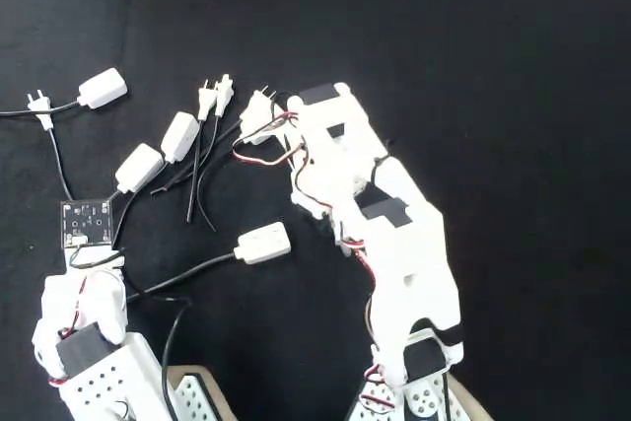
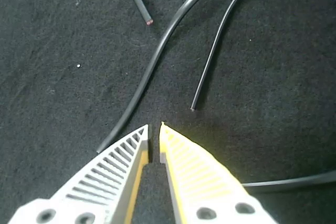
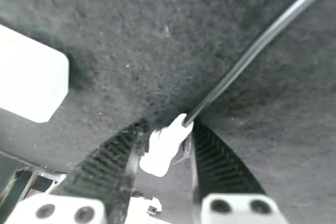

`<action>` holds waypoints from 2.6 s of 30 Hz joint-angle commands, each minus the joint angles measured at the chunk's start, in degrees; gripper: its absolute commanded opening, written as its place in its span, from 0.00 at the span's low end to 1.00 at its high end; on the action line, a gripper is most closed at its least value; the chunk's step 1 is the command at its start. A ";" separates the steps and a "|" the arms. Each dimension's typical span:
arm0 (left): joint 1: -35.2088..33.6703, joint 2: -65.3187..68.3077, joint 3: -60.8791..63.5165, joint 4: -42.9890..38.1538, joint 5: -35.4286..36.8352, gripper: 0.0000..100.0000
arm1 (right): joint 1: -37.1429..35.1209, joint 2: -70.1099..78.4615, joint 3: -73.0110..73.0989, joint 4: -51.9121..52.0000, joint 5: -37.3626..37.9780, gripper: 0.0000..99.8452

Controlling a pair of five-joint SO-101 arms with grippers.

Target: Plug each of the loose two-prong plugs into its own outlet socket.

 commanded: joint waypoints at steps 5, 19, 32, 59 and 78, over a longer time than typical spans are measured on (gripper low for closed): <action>0.13 -0.62 1.01 -0.18 -0.44 0.05 | -0.09 -1.36 0.84 1.76 0.18 0.02; 0.13 -0.62 1.01 -0.26 -0.44 0.05 | -0.26 -21.32 -0.92 1.67 -5.54 0.01; 3.56 -0.70 -12.35 1.14 5.45 0.05 | -12.92 -53.76 6.37 -18.02 -24.70 0.01; 60.26 -0.79 -35.38 -7.74 38.33 0.03 | -21.45 -88.48 35.65 -39.65 -35.16 0.01; 75.56 -0.79 -47.34 7.21 26.73 0.03 | -23.65 -103.52 48.13 -42.81 -33.32 0.01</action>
